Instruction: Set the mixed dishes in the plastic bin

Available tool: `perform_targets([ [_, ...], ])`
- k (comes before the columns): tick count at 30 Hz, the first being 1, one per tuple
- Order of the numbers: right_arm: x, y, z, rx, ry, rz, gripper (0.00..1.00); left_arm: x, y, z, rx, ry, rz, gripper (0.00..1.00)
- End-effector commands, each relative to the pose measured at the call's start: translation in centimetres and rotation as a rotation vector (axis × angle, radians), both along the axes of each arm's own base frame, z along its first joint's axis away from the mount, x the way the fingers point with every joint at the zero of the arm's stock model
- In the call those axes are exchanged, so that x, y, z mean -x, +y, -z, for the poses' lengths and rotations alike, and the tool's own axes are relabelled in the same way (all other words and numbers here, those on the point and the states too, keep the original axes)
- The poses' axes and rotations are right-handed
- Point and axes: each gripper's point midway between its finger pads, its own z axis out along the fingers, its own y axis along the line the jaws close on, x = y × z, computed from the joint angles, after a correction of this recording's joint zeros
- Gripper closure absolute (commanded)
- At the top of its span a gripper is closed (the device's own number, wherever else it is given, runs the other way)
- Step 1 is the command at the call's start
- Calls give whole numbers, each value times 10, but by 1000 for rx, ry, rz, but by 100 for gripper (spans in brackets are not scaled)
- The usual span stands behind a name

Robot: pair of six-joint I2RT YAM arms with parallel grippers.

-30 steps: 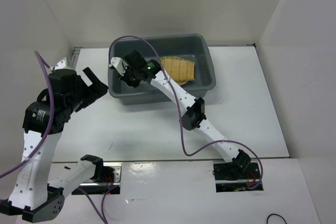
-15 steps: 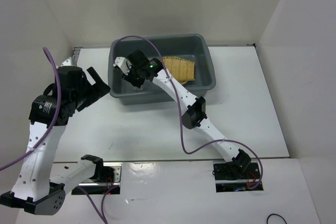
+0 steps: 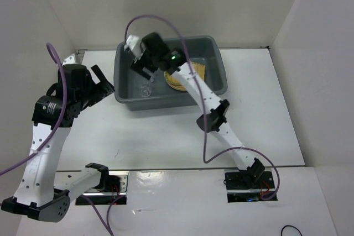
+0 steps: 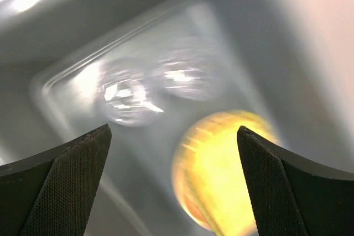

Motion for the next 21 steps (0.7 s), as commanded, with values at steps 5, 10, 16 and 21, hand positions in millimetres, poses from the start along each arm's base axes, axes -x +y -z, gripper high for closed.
perform_targets([
  [5, -69, -266, -160, -234, -132, 651, 1, 23, -12, -58, 97, -518, 115, 1],
  [10, -38, -414, -160, -294, 44, 757, 1, 52, 8, -49, 81, -564, 37, 1],
  [16, 35, -467, -137, -323, 205, 817, 1, 24, -4, -38, -25, -443, 141, 1],
  [21, 56, -457, -96, -336, 288, 809, 1, 4, -14, -38, -39, -433, 191, 1],
])
